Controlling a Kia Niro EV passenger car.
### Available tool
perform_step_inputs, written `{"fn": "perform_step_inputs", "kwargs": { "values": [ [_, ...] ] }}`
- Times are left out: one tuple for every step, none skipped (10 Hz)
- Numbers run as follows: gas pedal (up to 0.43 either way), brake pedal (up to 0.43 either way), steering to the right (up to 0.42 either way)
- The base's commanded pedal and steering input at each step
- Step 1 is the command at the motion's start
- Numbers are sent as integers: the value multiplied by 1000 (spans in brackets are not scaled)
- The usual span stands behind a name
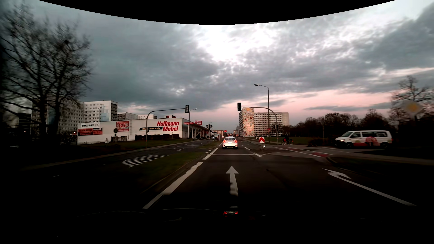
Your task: Follow the waypoints while adhering to traffic rules and regulations
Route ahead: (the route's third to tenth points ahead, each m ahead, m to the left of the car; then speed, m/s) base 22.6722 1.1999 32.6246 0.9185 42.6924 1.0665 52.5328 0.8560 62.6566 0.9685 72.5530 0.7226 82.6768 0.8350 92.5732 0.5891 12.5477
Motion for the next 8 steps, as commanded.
{"fn": "perform_step_inputs", "kwargs": {
  "values": [
    [87,0,1],
    [87,0,0],
    [87,0,0],
    [87,0,0],
    [87,0,0],
    [87,0,0],
    [118,0,0],
    [118,0,1]
  ]
}}
